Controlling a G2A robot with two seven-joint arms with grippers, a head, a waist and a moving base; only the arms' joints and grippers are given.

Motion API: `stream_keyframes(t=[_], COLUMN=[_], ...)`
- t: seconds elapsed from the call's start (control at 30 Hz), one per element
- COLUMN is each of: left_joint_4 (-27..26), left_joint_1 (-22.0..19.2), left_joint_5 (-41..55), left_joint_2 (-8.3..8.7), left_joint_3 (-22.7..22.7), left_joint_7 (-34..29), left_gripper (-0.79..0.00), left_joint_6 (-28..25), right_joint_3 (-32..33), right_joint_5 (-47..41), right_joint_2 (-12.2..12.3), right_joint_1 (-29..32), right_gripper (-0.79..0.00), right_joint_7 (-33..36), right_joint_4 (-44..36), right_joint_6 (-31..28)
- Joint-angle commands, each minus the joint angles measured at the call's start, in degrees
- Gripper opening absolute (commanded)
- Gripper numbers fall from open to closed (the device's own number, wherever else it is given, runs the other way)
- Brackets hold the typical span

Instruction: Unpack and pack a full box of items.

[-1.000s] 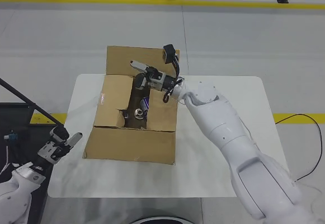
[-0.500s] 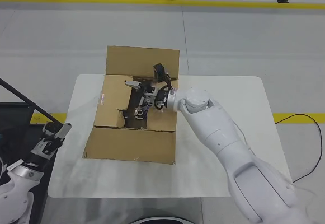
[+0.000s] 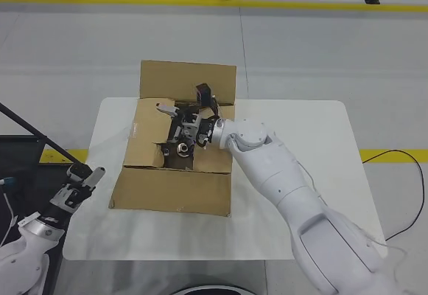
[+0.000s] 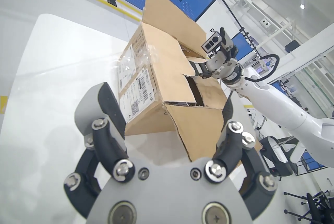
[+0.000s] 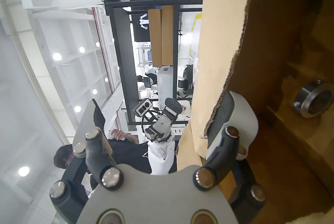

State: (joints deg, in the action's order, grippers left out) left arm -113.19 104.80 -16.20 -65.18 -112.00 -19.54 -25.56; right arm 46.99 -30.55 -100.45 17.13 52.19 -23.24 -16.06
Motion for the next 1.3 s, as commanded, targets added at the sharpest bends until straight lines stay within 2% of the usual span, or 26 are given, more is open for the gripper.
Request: stream_keyframes(t=[0.0, 0.3, 0.47, 0.93, 1.27], left_joint_4=[-0.25, -2.30, -2.37, -2.42, -0.37], left_joint_1=[-0.35, -2.71, -4.30, -6.96, -9.38], left_joint_5=[-0.52, -9.91, -15.71, -31.50, -34.31], left_joint_2=[0.04, 0.37, 0.41, 0.25, -0.15], left_joint_3=[0.42, 3.35, 5.57, 9.16, 11.11], left_joint_7=[-0.43, -2.27, -1.45, 4.77, 6.91], left_gripper=[0.000, 0.000, 0.000, 0.000, 0.000], left_joint_6=[-0.22, -1.90, -1.02, 5.92, 13.09], right_joint_3=[0.24, 0.51, 0.34, 0.79, 1.11], right_joint_5=[-0.39, -0.51, -0.38, -2.33, -3.18], right_joint_2=[-0.30, -1.92, -3.02, -6.03, -7.94], right_joint_1=[-0.43, -2.75, -4.02, -6.40, -7.34], right_gripper=[0.000, 0.000, 0.000, 0.000, 0.000], right_joint_7=[0.17, -0.17, -0.14, 2.04, 3.71], right_joint_4=[0.38, 1.03, 1.46, 3.83, 6.22], right_joint_6=[-0.87, -3.93, -5.02, -8.56, -9.55])
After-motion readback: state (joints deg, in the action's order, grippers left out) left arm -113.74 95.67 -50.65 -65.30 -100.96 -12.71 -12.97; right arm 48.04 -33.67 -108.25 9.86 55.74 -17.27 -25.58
